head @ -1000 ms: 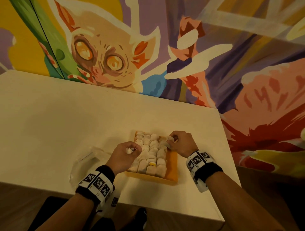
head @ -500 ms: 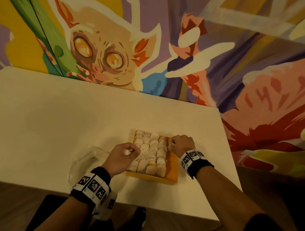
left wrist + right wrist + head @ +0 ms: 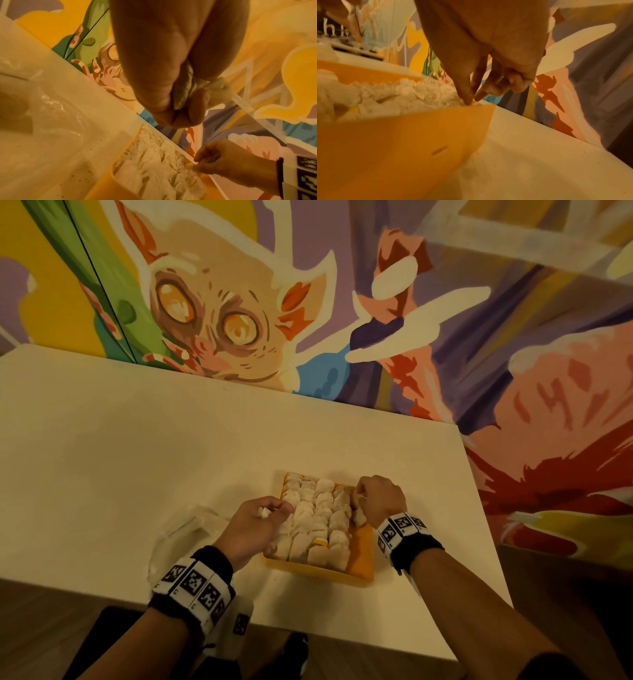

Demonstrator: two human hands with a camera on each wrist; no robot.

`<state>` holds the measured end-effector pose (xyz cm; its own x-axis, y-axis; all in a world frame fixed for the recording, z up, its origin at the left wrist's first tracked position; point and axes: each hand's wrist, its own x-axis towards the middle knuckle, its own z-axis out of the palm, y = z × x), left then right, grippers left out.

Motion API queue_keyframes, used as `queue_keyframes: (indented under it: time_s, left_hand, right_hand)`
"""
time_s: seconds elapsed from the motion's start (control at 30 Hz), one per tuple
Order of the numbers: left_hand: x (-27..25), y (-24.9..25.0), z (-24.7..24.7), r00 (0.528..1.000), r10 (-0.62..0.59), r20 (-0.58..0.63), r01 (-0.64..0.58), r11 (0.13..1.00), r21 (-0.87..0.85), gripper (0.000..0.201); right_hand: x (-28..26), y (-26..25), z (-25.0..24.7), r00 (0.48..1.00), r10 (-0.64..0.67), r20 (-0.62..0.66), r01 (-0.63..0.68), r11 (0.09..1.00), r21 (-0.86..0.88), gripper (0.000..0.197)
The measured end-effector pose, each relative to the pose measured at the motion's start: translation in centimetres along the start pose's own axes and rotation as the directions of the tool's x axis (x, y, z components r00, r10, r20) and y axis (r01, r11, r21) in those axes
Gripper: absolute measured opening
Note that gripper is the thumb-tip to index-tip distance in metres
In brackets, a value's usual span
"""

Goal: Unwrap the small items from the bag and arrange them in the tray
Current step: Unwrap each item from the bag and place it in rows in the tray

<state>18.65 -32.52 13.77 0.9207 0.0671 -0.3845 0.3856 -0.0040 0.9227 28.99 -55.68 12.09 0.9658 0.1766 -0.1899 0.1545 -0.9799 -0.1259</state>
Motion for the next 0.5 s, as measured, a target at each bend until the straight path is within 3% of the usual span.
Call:
queue_keyframes:
  time_s: [0.1,0.2,0.37,0.43,0.5]
  left_hand:
    - [0.1,0.1,0.5,0.997,-0.069,0.037,0.074,0.987,-0.145,0.024]
    - [0.0,0.0,0.8,0.992,-0.119,0.029,0.123,0.962,-0.244,0.028]
    - [-0.5,0.3,1.1,0.989,-0.137,0.056,0.148,0.938,-0.314,0.027]
    - [-0.7,0.5,1.0,0.989,-0.131,0.068,0.147,0.924,-0.354,0.033]
    - [-1.0,0.8,0.9,0.988,-0.138,0.068,0.153,0.923,-0.354,0.042]
  right_hand:
    - [-1.0,-1.4,-0.3,0.991,-0.042,-0.129,0.079,0.951,0.299,0.012]
    - [-3.2,-4.5,-1.2,0.968,-0.177,-0.180,0.251,0.744,0.619,0.004]
    - [-6.6,-8.4,-2.5,0.923,-0.371,-0.105,0.323,0.596,0.735,0.020]
    - [-7.2,-8.9,-2.4,0.915,-0.392,-0.095,0.326,0.580,0.746,0.028]
    - [-7.2,-9.0,-1.9,0.923,-0.364,-0.121,0.328,0.585,0.742,0.023]
